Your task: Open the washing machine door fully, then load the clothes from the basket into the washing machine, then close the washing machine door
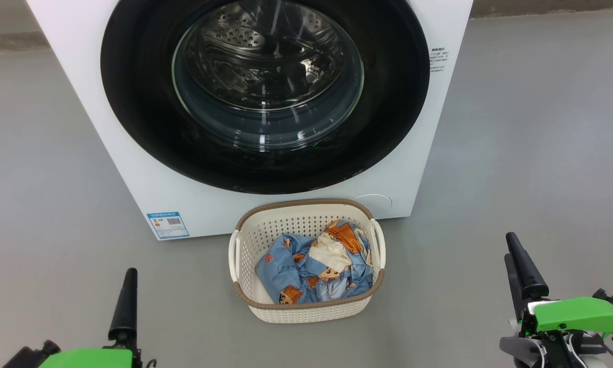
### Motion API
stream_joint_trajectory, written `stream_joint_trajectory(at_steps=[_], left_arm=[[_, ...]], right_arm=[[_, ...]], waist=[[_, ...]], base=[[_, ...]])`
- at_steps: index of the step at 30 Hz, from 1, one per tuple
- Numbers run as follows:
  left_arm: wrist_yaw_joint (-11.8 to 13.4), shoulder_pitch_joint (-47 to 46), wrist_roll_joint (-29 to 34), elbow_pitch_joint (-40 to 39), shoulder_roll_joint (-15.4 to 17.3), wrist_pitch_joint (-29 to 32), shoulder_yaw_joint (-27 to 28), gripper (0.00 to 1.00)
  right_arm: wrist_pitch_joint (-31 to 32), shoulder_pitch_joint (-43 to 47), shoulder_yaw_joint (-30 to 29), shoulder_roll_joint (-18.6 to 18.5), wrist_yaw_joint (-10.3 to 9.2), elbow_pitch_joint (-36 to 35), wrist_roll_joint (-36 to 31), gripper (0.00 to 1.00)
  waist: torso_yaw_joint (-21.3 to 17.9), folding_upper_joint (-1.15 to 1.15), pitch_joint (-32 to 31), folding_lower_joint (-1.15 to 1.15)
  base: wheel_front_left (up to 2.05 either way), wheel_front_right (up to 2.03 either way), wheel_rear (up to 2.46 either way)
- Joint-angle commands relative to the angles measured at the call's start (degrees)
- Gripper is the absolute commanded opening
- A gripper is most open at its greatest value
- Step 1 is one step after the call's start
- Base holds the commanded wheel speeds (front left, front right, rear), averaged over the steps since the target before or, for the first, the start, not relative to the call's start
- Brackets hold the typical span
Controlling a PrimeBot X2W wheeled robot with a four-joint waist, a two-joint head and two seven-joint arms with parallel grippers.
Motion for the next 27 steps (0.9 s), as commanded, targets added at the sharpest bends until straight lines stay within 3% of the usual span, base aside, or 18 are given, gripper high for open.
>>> stream_joint_trajectory(at_steps=[1,9,27], left_arm=[[-0.19,-2.92,1.6,-1.4,1.33,-0.88,0.45,1.0],[-0.22,-3.74,7.49,-0.8,1.95,-2.24,-0.22,1.0],[-0.29,-5.42,22.45,0.89,2.49,-5.1,-1.32,1.0]], right_arm=[[-0.72,-3.49,0.85,-1.04,0.18,-1.98,-2.18,1.0],[-2.08,-4.24,2.32,-1.51,0.2,-2.41,-6.49,1.0],[-4.96,-5.99,4.49,-2.87,0.23,-1.85,-22.83,1.0]], waist=[[-0.02,0.0,0.0,0.0],[-0.08,0.0,0.07,0.0],[-0.07,0.0,0.39,0.0]], base=[[0.0,0.0,0.0],[0.0,0.0,0.0],[0.0,0.0,0.0]])
